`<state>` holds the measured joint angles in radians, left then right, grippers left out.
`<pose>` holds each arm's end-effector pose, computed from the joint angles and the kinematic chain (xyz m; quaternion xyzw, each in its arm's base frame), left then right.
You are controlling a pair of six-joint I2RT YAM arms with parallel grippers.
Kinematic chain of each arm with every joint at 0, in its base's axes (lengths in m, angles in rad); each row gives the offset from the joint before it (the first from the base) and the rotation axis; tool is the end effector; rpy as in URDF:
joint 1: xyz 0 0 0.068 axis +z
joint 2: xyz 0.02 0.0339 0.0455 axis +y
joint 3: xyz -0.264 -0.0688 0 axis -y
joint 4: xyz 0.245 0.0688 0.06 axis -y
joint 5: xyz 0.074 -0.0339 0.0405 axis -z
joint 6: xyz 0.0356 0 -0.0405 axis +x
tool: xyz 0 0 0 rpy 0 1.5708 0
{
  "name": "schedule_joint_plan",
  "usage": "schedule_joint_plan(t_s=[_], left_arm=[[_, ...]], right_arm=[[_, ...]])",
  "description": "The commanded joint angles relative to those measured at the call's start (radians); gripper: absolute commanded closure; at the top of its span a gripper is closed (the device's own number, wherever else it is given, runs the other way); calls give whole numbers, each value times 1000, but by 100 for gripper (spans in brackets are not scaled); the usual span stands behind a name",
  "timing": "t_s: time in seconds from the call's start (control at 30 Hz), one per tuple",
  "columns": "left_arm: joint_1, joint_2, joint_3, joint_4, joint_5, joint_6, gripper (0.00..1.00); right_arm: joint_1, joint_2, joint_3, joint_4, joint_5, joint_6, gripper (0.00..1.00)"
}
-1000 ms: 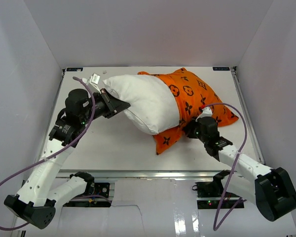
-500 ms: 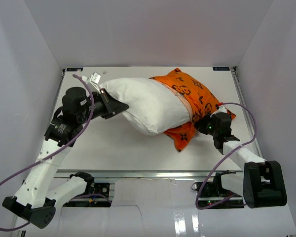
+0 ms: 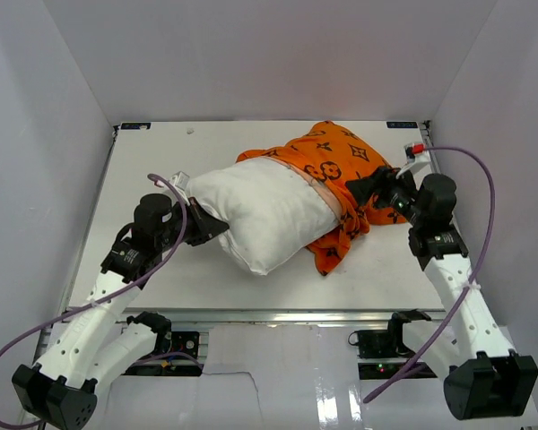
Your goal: Remove the pillowcase from the pillow
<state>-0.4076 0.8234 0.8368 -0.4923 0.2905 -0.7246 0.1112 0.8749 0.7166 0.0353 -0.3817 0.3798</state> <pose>0.1618 -0.0810 0.3206 -0.0593 0.8469 -0.3800 0.3673 0.2056 0.0363 0.3236 -0.0260 0.7458 0.2959 0.5962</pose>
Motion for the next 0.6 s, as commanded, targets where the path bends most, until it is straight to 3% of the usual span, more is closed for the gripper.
schedule_joint_plan(t_s=[0.0,0.23,0.43,0.53,0.57], left_arm=[[4,-70,-56,90,-56,-19,100],[4,-173,-125,75,-143,-41,100],[4,-187,-125,81,-140,-36,100],[4,-182,-113,103,-139,-30,100],[4,-178,-104,107,-139,-27,100]], right_arm=[[-5,139,145,32,-103,-65,26],[30,549,458,-34,-161,-194,27],[106,760,586,-117,-122,-274,25],[113,820,564,-51,-115,-219,32],[113,831,561,-29,-102,-207,43]])
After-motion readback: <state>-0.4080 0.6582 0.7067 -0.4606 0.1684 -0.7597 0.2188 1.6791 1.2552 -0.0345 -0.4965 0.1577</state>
